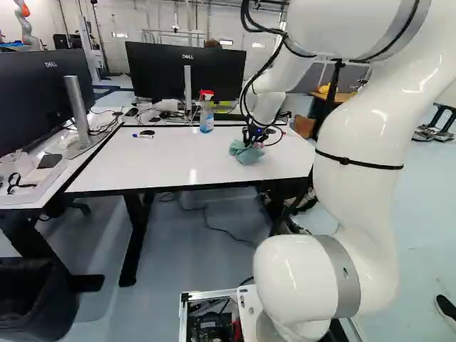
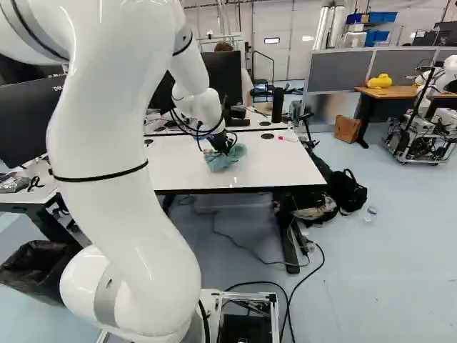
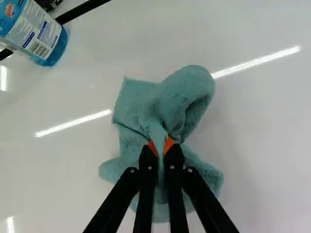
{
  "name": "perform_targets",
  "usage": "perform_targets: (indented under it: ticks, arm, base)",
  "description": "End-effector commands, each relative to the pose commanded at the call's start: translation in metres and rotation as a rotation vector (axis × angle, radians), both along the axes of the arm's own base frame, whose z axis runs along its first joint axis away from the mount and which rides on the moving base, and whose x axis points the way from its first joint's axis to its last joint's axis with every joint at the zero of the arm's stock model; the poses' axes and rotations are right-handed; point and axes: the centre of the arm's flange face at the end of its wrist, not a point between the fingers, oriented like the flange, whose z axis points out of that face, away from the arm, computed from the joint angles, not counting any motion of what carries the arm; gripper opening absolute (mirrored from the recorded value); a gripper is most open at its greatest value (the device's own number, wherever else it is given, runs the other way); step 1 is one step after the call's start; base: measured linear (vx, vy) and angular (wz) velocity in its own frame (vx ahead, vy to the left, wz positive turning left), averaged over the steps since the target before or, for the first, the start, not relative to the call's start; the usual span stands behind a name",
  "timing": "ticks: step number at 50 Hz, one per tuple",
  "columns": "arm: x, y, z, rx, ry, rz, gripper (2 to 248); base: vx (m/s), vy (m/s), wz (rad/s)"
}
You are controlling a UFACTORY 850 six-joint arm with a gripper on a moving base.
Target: Clean the table with the green towel
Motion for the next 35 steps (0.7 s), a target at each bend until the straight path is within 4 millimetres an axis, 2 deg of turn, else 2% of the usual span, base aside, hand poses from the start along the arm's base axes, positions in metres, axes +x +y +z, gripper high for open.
perform_targets:
  ticks: [20,35]
  arm:
    - [-0.034,0.018,0.001,0.001,0.014,0.032,30]
    - [-0.063,0.023,0.001,0.001,0.024,0.039,30]
  base:
    - [0.000,0.000,0.000]
    - [0.000,0.000,0.000]
